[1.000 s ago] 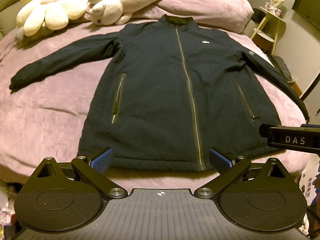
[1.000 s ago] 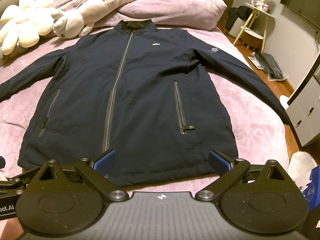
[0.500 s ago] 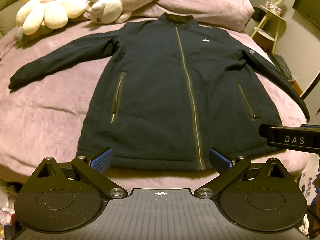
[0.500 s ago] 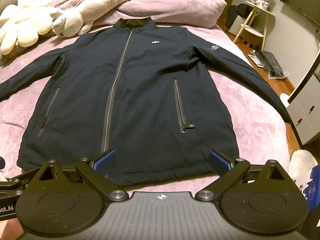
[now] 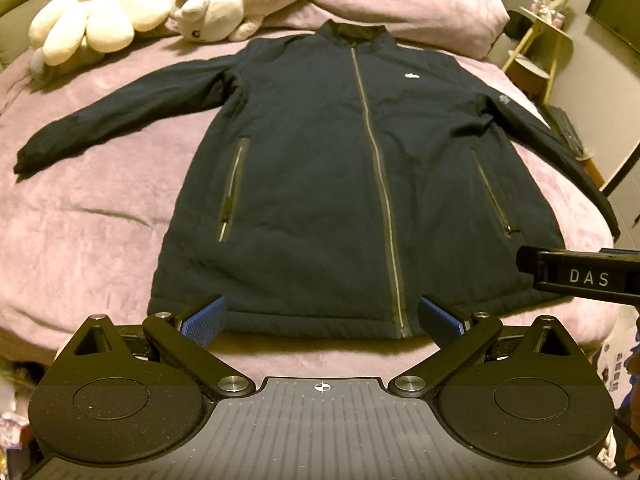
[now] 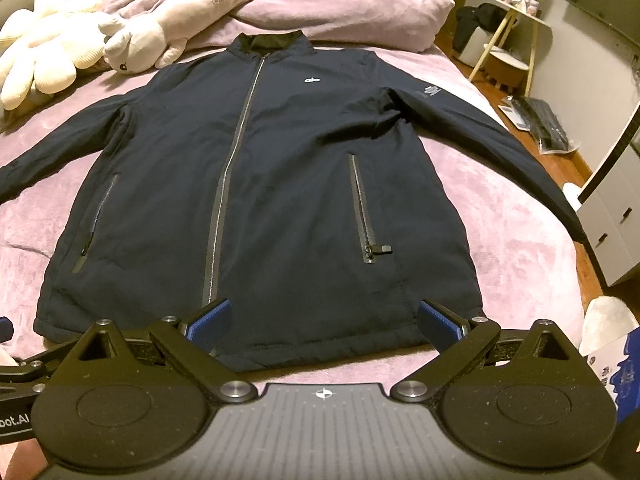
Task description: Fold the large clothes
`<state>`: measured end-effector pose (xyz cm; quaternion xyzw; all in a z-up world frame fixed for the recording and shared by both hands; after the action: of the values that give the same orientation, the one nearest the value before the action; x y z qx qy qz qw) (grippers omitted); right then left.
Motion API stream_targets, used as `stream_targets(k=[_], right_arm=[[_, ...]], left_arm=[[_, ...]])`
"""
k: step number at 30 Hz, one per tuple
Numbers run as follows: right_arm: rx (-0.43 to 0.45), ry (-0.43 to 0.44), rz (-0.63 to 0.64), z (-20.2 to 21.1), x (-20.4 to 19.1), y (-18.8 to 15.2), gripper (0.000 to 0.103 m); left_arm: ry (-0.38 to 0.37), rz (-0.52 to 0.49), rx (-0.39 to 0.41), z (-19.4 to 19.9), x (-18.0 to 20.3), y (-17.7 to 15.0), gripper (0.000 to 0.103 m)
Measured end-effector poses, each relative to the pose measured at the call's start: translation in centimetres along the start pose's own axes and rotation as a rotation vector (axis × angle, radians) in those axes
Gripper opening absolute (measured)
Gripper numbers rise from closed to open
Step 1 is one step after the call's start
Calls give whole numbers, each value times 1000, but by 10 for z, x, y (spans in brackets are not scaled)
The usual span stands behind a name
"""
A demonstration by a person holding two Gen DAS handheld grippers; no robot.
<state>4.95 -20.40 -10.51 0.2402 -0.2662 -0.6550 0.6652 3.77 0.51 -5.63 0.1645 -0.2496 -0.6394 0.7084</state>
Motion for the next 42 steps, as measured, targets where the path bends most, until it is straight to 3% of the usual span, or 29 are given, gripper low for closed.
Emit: stream_targets(k=[15, 20, 23, 27, 30, 32, 35, 39, 42], right_arm=[[-20, 8, -11, -8, 1, 1, 99], [-21, 80, -49, -15, 5, 0, 99], [32, 147, -126, -21, 20, 6, 99], [229, 195, -300, -33, 71, 27, 99], [318, 212, -461, -59, 128, 47, 99], [325, 266, -595, -83, 169, 57, 99], [339, 239, -866, -126, 238, 61, 99], [346, 238, -1208, -185, 310, 50, 98], [335, 249, -1384, -224, 345, 41, 84]], left_arm=[[-4, -1, -25, -8, 0, 1, 103], [-22, 4, -41, -14, 1, 2, 103], [-47, 22, -48, -21, -1, 4, 103], [-17, 36, -18, -37, -8, 19, 103], [32, 16, 20, -56, -14, 39, 103], [66, 13, 37, -73, -18, 52, 103], [111, 29, 63, -102, -26, 70, 103], [108, 43, 69, -136, -32, 83, 103], [107, 85, 46, -155, -37, 86, 103]])
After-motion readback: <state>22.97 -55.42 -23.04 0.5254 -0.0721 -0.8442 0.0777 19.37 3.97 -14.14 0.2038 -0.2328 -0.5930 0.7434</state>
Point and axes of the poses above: each gripper's, at about its wrist camera, not at the fingertips, and z roughly against the way its jaws point, x to its right, y to its top, the point moved 6 cm from there along -z, roughly the way its jaws point, and after that the axes turned 3 degrees about -y, right-handed, at the moved point
